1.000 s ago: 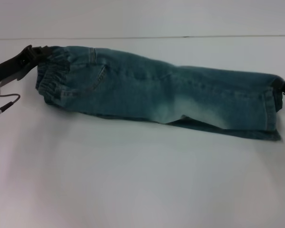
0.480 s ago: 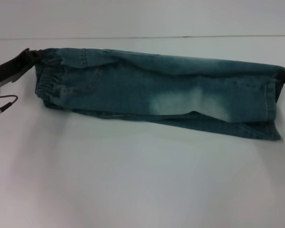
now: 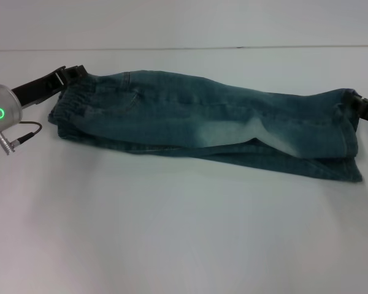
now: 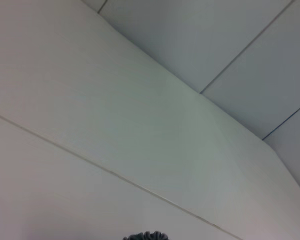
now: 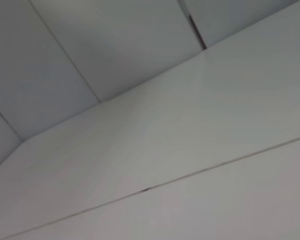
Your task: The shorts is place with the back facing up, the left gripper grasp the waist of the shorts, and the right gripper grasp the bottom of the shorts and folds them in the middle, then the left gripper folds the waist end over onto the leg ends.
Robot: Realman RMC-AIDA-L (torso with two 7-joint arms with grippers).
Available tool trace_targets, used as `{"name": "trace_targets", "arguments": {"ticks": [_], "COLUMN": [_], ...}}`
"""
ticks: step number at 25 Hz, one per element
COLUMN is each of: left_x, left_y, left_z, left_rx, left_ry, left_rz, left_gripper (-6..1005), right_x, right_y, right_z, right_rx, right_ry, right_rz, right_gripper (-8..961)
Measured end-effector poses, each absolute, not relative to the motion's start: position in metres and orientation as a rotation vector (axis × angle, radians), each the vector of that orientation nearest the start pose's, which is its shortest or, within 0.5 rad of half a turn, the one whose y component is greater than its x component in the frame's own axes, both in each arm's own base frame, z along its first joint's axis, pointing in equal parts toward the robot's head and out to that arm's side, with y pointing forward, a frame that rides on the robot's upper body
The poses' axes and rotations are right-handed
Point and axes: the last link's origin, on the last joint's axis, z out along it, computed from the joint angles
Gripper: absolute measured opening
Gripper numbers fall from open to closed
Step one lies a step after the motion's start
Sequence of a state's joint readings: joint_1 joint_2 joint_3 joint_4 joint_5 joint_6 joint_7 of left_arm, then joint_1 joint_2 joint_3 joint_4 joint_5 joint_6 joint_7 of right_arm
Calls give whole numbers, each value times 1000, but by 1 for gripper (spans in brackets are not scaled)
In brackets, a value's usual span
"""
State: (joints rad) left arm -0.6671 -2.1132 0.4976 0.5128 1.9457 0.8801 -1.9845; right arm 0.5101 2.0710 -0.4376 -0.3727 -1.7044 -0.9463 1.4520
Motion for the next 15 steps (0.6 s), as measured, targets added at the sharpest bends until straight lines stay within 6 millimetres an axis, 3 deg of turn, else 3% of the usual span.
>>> {"name": "trace_targets", "arguments": {"ticks": [7,15], "left_x": [-302,-311], "left_y": [411,401], "left_z": [9,17], "left_rx": [-1750,-1767], "left_ry": [-1518,-1516], "left_rz": [-826,-841], "left_gripper": [372,709], "right_x": [355,363], "right_y": [361,354], "right_z": [10,22], "right_rx": [-1790,-1750], "right_ry": [1255,1268], "right_rz": [758,798], "right_gripper": [260,452]}}
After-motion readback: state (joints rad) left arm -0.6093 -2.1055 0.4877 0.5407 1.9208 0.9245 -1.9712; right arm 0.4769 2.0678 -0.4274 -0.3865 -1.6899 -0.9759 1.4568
